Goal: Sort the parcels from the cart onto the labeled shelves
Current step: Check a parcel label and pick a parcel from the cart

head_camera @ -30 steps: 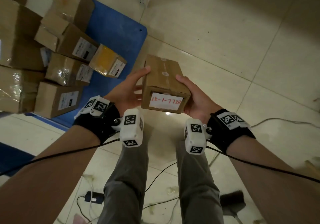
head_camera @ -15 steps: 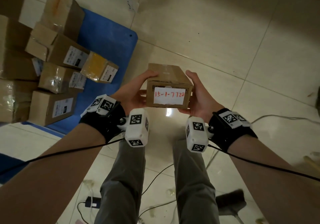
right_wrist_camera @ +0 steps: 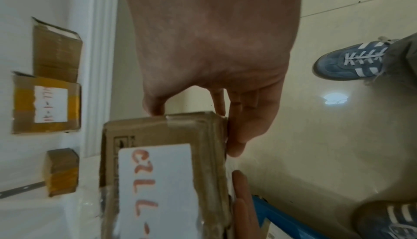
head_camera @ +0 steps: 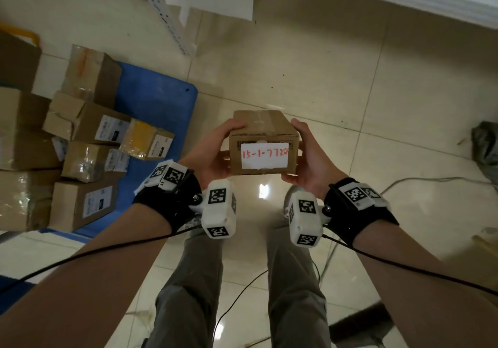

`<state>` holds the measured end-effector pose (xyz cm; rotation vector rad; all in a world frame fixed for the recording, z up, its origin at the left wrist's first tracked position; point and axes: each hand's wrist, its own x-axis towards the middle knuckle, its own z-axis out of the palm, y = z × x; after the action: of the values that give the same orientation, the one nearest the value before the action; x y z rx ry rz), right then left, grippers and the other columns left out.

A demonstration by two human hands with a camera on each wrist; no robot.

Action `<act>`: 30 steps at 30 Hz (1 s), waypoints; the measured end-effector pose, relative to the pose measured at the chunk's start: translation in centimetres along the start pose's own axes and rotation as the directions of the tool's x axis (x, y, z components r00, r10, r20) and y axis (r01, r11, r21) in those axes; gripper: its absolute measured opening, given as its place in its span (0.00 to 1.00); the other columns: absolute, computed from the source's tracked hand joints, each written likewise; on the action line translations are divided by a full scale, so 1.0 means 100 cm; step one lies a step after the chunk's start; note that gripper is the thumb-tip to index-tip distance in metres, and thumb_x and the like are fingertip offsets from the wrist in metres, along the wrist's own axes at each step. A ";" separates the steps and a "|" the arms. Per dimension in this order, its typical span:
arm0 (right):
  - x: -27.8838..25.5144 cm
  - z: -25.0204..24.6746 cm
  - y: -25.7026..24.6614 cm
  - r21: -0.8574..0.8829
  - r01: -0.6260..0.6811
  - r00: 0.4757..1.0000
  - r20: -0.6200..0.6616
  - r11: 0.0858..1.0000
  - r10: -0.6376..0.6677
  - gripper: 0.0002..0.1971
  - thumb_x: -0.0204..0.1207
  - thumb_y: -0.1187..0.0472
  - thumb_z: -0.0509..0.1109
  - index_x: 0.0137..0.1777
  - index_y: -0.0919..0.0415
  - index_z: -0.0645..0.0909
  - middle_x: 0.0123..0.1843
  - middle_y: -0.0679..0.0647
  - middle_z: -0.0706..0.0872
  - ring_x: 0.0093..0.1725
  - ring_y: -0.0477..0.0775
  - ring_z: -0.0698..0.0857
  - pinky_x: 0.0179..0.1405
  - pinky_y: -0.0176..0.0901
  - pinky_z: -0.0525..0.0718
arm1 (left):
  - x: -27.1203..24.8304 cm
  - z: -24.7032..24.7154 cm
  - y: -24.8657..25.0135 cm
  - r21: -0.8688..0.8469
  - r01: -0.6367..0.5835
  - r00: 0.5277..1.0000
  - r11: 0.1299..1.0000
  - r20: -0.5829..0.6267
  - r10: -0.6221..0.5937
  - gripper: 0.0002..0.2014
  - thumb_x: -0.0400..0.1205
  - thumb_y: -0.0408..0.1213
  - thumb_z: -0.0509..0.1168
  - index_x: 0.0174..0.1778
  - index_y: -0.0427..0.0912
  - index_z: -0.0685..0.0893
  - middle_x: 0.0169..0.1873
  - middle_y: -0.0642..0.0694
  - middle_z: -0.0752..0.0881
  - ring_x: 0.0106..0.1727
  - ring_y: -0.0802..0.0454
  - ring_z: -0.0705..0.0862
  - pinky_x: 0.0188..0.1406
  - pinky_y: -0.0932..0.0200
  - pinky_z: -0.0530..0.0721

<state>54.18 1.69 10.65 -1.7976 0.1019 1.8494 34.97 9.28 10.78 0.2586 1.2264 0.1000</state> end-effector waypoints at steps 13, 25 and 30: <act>-0.071 -0.069 -0.065 0.202 0.349 0.936 -0.112 0.915 -0.332 0.33 0.81 0.34 0.63 0.72 0.60 0.80 0.45 0.53 0.89 0.51 0.52 0.90 0.56 0.48 0.86 | -0.035 0.110 0.047 0.060 -0.182 0.983 0.981 0.042 0.180 0.28 0.78 0.42 0.72 0.75 0.43 0.78 0.50 0.43 0.86 0.47 0.44 0.89 0.43 0.48 0.89; -0.103 -0.135 -0.087 0.185 0.445 0.895 -0.105 0.876 -0.433 0.16 0.83 0.38 0.63 0.61 0.44 0.82 0.55 0.50 0.87 0.57 0.53 0.85 0.61 0.50 0.81 | -0.031 0.227 0.083 0.301 -0.379 0.924 0.875 0.177 0.340 0.50 0.76 0.35 0.76 0.87 0.58 0.51 0.68 0.48 0.82 0.66 0.42 0.83 0.66 0.40 0.83; -0.095 -0.168 -0.100 0.358 0.510 0.860 -0.217 0.782 -0.462 0.15 0.83 0.38 0.63 0.59 0.46 0.82 0.53 0.49 0.87 0.53 0.52 0.81 0.52 0.45 0.77 | -0.019 0.277 0.093 0.387 -0.453 0.890 0.803 0.246 0.384 0.40 0.77 0.52 0.74 0.84 0.48 0.65 0.71 0.46 0.81 0.68 0.42 0.83 0.69 0.44 0.82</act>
<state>73.20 -0.06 21.08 -1.4613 0.0502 1.2431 60.94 13.96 23.47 0.9213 1.0042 0.1861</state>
